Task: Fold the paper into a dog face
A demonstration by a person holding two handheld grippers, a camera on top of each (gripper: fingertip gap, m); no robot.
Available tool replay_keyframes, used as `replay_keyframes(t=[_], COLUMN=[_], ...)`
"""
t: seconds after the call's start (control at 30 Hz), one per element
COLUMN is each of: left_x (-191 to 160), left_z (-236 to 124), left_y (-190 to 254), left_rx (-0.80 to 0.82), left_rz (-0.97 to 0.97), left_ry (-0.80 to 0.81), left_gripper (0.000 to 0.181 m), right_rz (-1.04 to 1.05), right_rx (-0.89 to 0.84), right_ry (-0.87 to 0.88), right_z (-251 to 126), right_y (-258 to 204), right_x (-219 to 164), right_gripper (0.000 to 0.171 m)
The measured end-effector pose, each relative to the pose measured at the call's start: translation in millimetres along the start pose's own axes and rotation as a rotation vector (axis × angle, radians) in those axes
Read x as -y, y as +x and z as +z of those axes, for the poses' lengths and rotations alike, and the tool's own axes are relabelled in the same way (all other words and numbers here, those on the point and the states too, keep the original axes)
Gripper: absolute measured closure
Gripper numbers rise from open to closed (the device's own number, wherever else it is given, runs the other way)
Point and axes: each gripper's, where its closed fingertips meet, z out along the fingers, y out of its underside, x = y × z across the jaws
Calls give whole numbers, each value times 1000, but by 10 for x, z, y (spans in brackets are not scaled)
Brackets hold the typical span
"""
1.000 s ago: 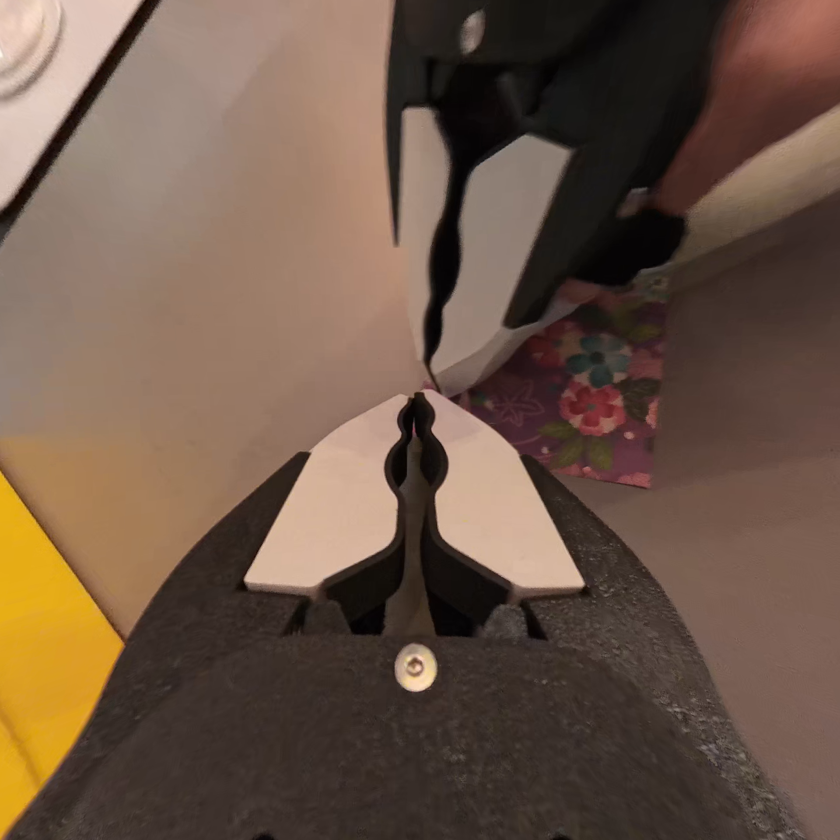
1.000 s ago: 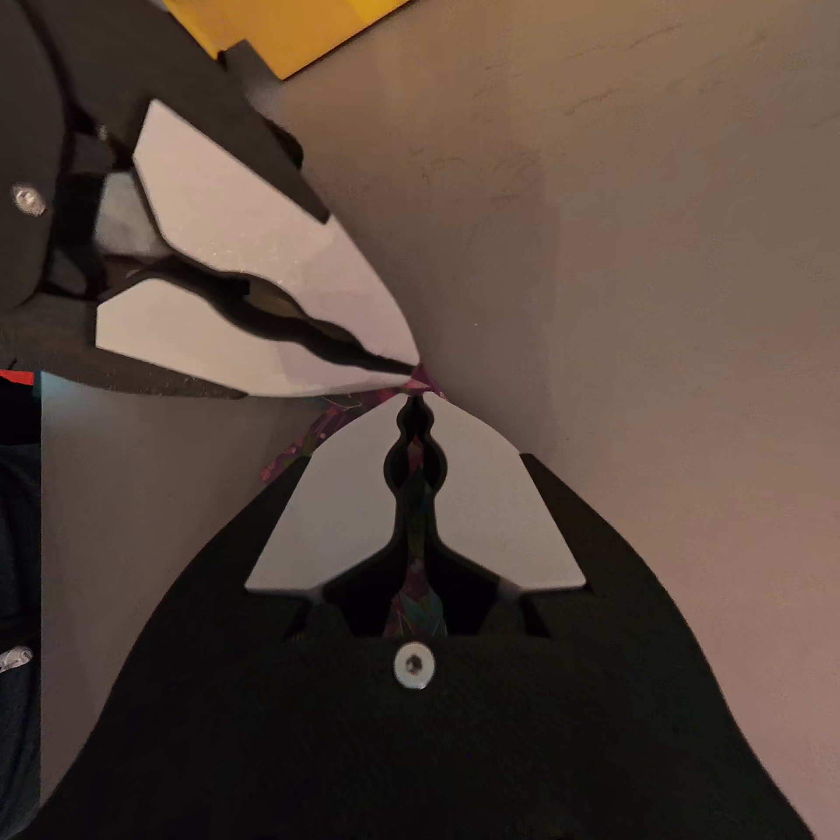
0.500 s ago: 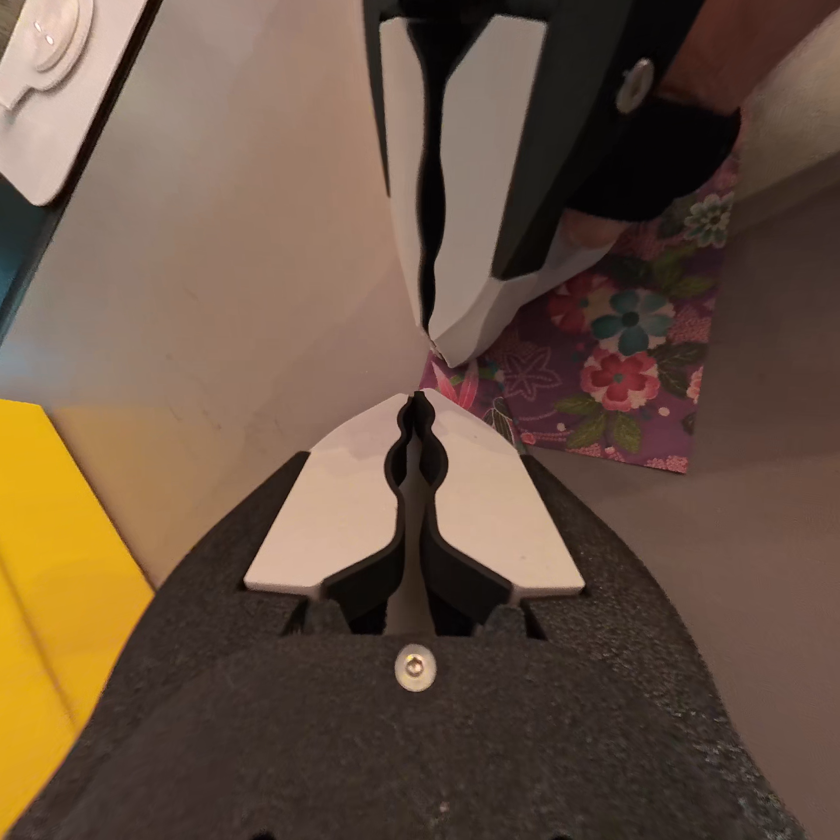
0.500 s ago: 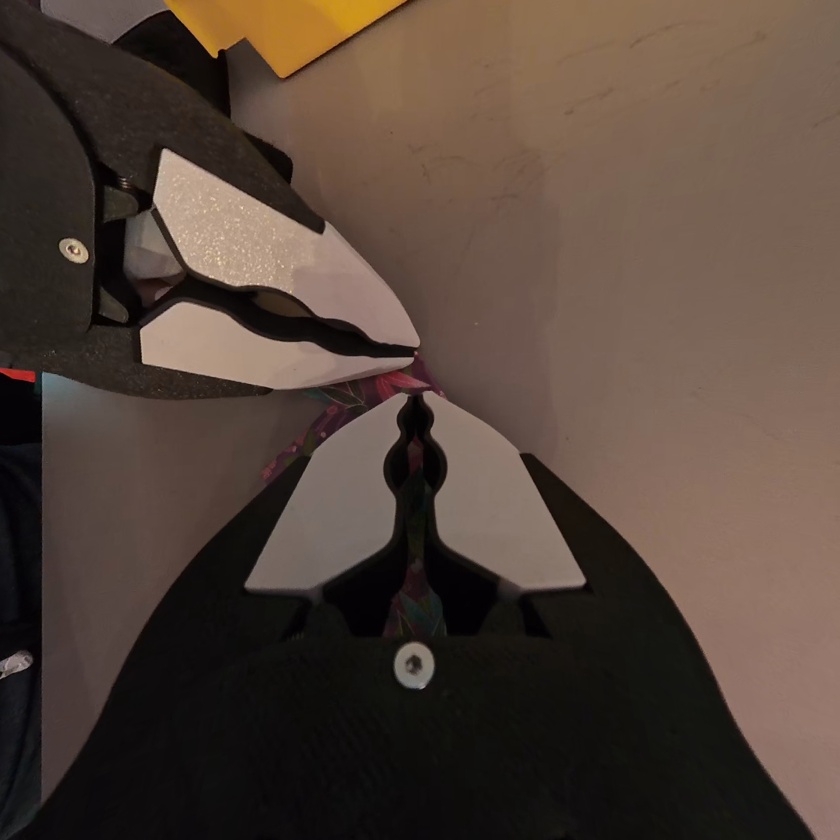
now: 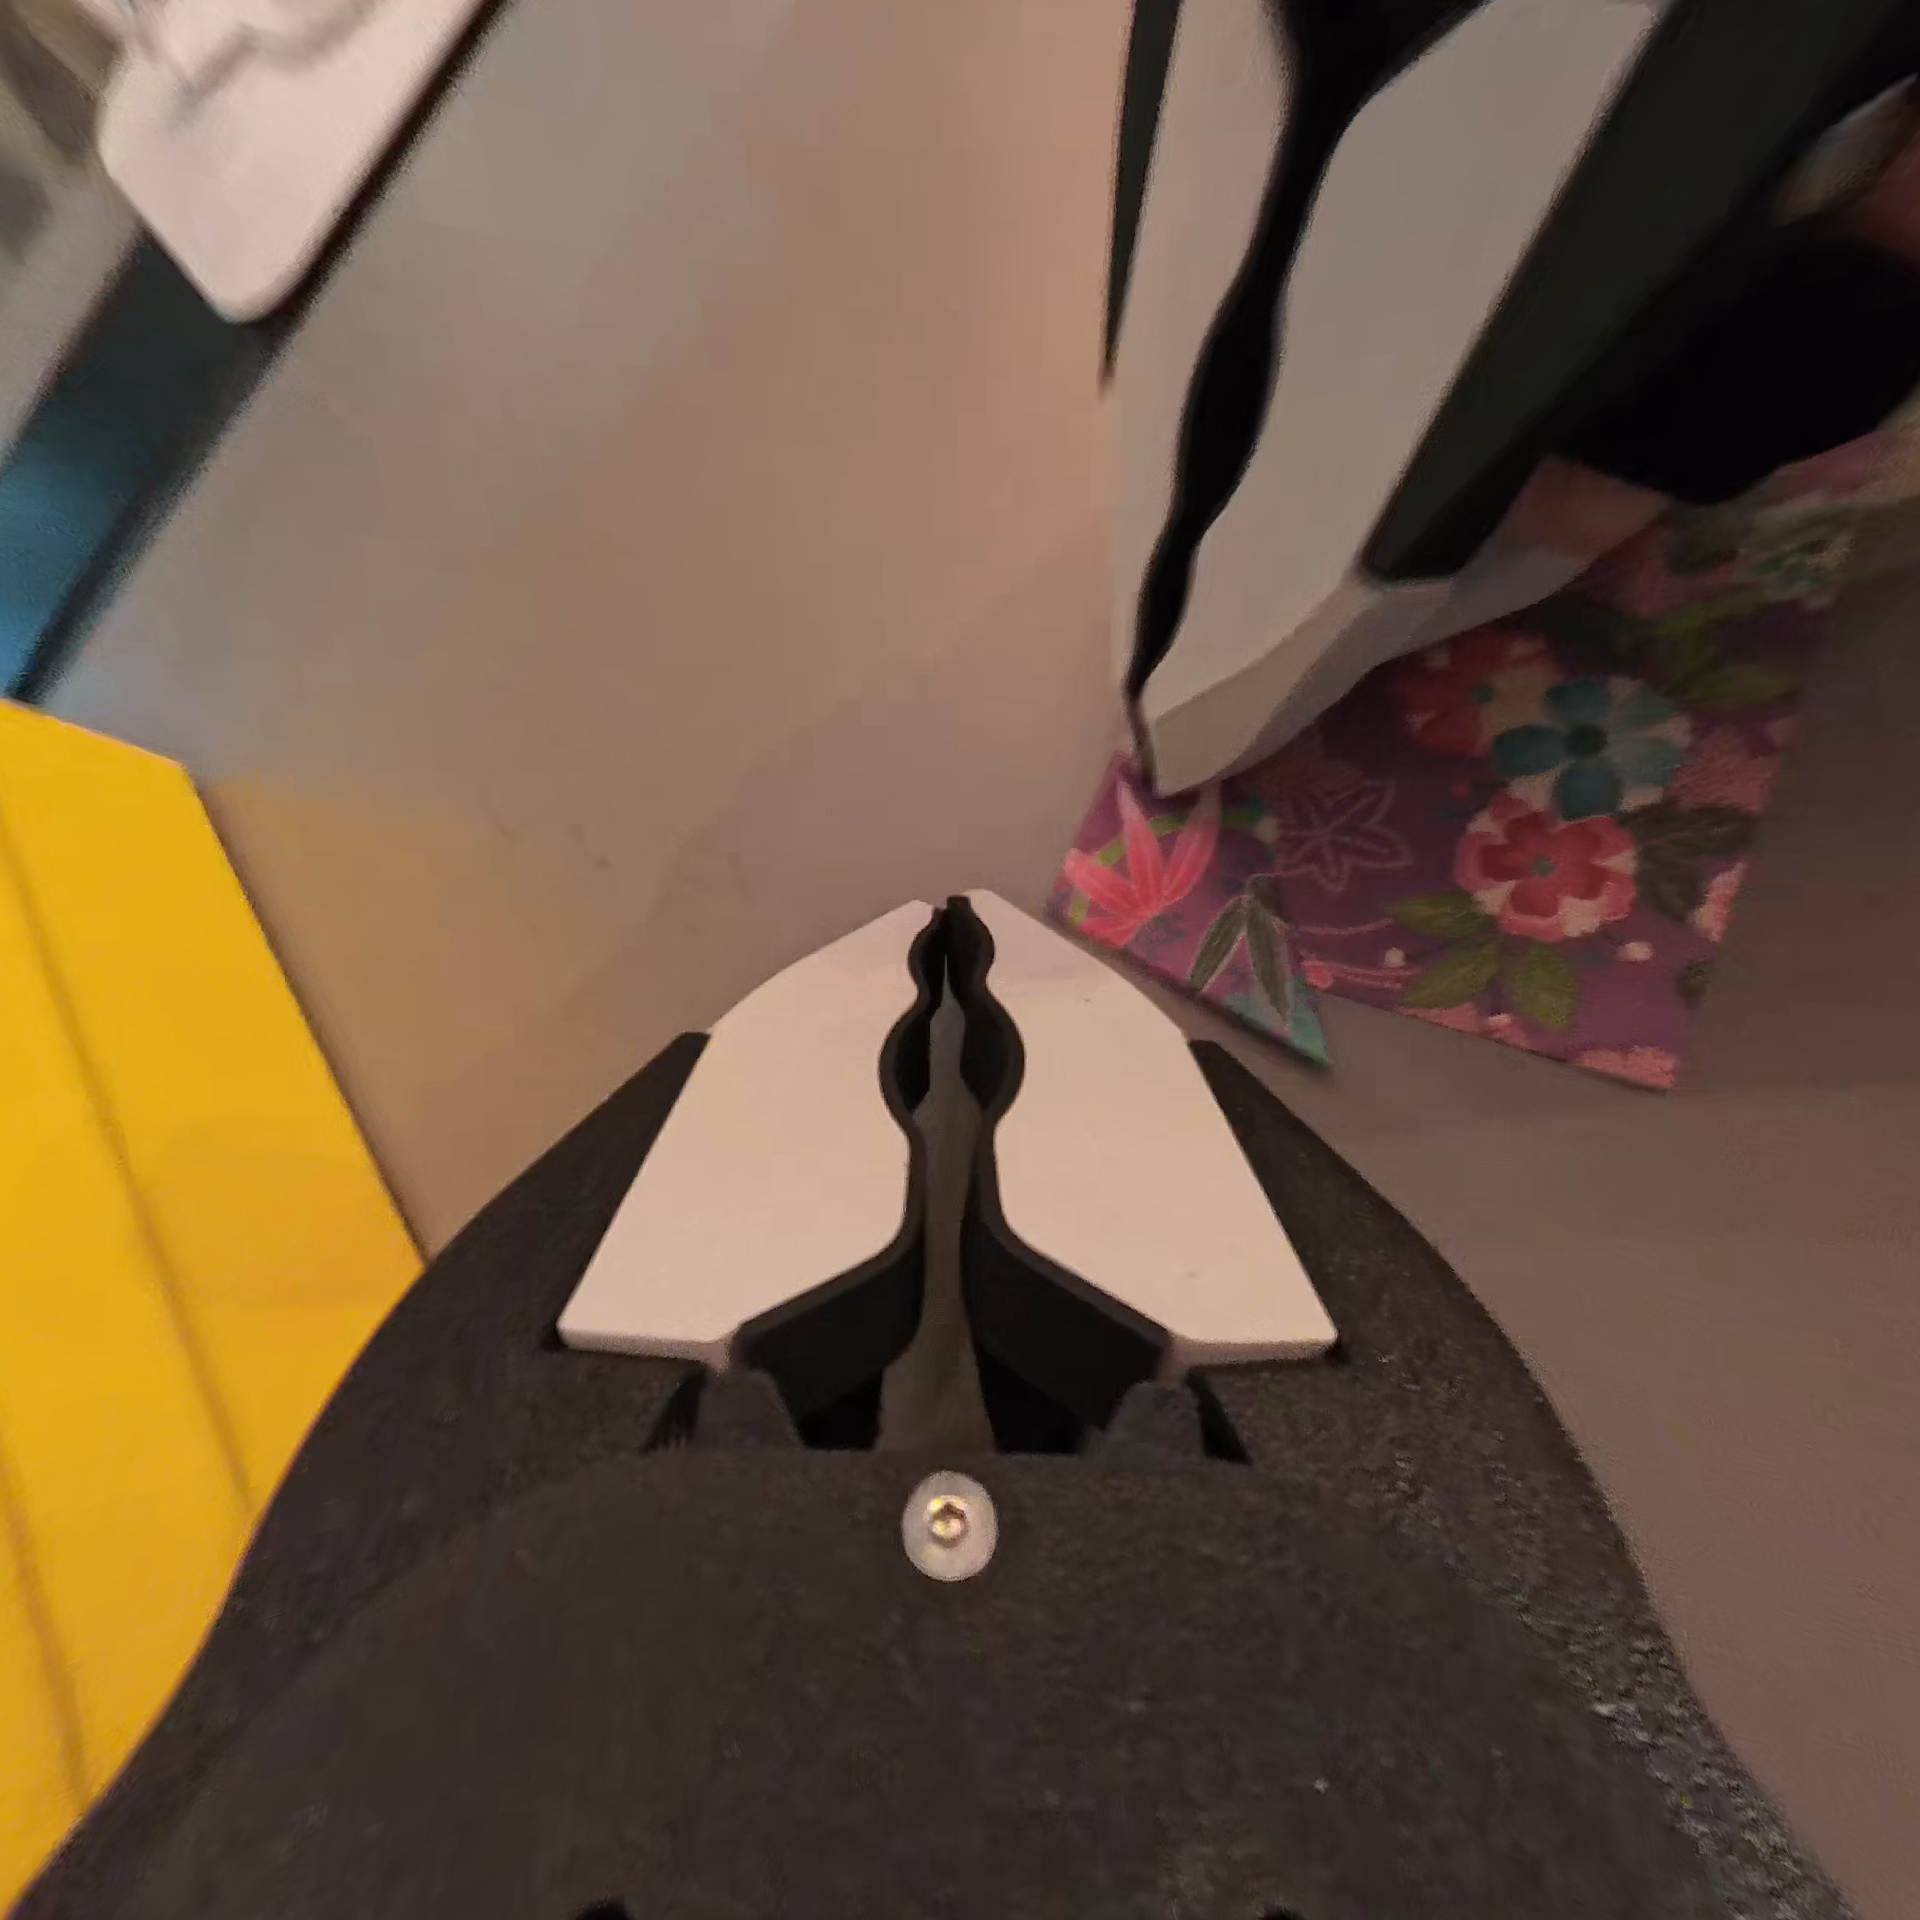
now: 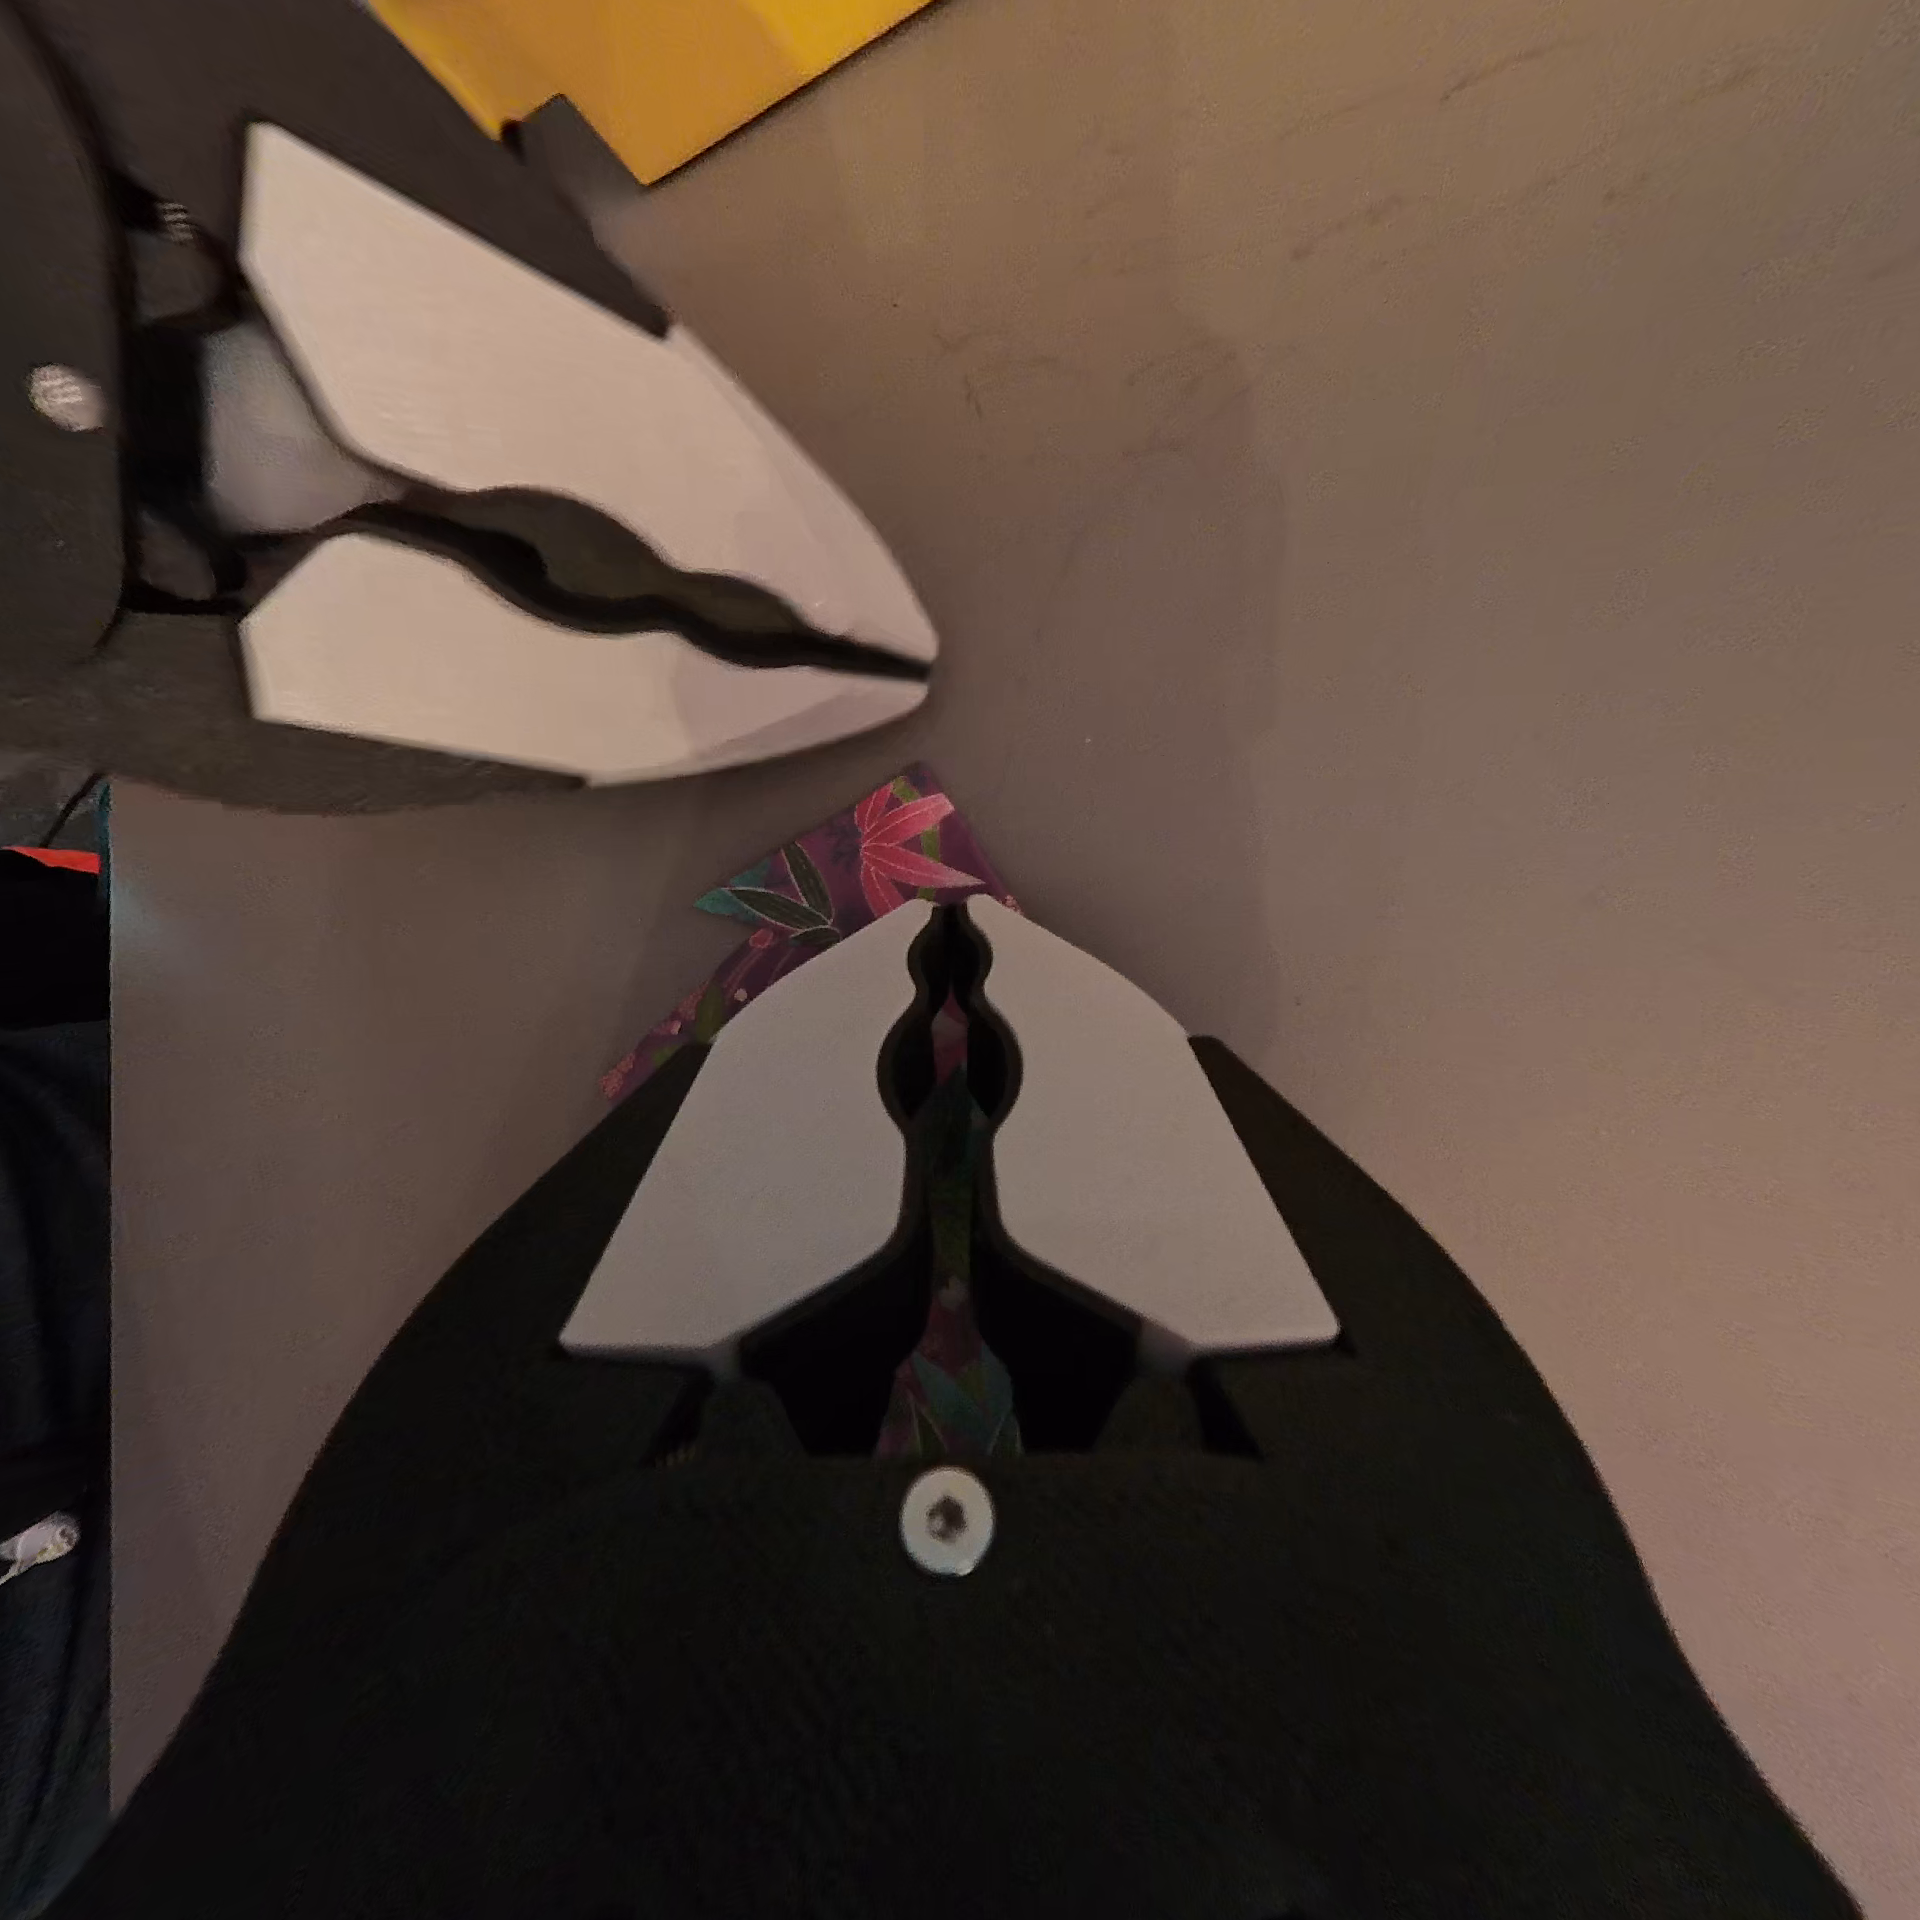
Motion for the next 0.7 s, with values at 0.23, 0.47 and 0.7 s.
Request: replay_keyframes(t=[0.23, 0.47, 0.7], left_x=[50, 34, 29], left_z=[103, 125, 122], left_y=[166, 178, 179], left_rx=[9, 83, 115], left_rz=[158, 241, 308], left_ry=[-21, 3, -27], left_gripper=[181, 181, 181], right_rz=[35, 107, 184], right_rx=[28, 81, 173], right_ry=[0, -10, 11], right_z=[-4, -8, -37], right_y=[5, 14, 4], right_x=[4, 9, 31], right_gripper=[168, 168, 168])
